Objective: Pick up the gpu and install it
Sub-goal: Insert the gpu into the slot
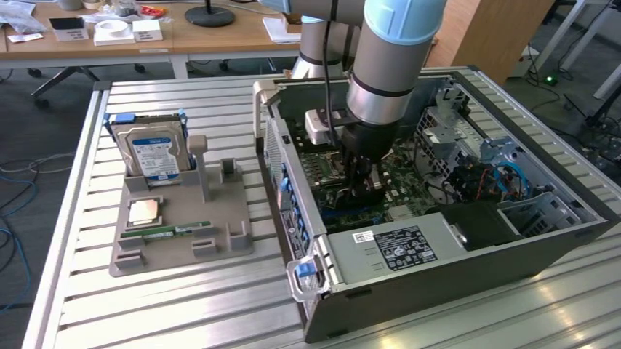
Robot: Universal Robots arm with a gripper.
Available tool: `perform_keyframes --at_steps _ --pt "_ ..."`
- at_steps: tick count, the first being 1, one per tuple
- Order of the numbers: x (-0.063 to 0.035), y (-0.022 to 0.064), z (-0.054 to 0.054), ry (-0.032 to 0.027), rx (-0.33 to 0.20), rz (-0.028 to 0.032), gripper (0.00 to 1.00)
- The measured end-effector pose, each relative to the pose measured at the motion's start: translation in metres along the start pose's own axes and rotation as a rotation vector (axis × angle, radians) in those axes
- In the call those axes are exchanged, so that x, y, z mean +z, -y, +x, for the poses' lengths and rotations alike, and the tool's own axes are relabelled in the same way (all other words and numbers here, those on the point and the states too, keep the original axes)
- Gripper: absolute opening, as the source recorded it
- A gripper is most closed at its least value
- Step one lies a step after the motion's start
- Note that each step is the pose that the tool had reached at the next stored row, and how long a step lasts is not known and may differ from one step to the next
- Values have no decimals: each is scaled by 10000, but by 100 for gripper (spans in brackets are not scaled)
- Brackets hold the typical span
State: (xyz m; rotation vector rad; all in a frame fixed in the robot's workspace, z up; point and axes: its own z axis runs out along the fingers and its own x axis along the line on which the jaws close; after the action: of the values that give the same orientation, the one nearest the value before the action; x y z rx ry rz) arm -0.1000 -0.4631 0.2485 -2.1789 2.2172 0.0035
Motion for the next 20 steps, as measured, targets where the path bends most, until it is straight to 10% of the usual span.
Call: perform_keyframes --at_steps 8,16,20 --pt "9 -4 -1 20 8 4 26" --pt "1 0 0 1 0 0 56" --pt "-2 0 0 1 0 0 56"
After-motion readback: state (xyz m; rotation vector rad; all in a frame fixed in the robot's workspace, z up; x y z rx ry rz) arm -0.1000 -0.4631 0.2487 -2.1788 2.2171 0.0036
